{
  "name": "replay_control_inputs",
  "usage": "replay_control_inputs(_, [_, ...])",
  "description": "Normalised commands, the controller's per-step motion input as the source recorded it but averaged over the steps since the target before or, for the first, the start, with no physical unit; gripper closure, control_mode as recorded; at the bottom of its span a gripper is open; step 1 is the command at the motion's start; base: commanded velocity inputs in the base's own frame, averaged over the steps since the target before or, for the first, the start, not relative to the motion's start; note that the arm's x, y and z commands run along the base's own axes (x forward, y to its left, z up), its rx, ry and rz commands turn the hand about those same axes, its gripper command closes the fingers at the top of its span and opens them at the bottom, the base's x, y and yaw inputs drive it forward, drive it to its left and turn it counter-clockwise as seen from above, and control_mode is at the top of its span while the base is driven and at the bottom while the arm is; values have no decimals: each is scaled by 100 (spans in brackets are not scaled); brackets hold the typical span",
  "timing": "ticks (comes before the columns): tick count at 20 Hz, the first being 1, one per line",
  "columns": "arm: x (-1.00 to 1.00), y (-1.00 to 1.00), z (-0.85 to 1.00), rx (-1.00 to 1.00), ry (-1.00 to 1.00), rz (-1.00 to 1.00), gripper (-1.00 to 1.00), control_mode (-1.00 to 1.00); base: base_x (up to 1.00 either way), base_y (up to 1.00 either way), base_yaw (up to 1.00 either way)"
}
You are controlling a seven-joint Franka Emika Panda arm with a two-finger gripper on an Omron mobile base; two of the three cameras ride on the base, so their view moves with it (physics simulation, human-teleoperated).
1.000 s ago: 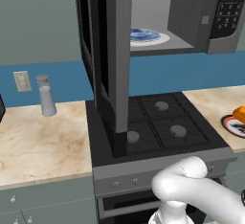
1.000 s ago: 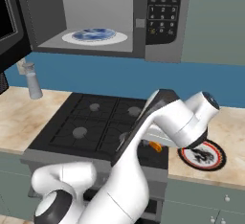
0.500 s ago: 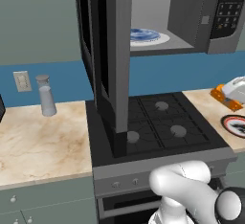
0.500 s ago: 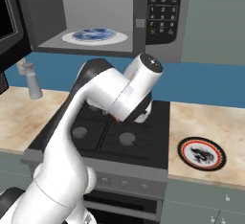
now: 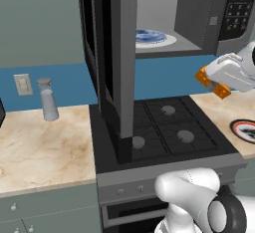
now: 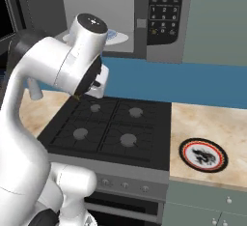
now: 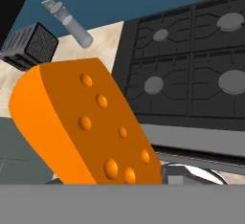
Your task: Pick the cheese from the counter and place it in the microwave.
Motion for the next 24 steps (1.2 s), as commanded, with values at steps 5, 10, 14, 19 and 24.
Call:
replay_control_inputs(5, [29,71,60,-1,-20,-11,100,-100,0,0,0])
replay_control_inputs(10, [29,29,19,-9,-31,-16,100,-100,0,0,0])
replay_control_inputs(14, [87,0,8,-4,-31,-14,100,-100,0,0,0])
replay_control_inputs(19, [80,0,61,0,-12,-8,100,-100,0,0,0])
replay_control_inputs(24, [81,3,56,0,1,-1,100,-100,0,0,0])
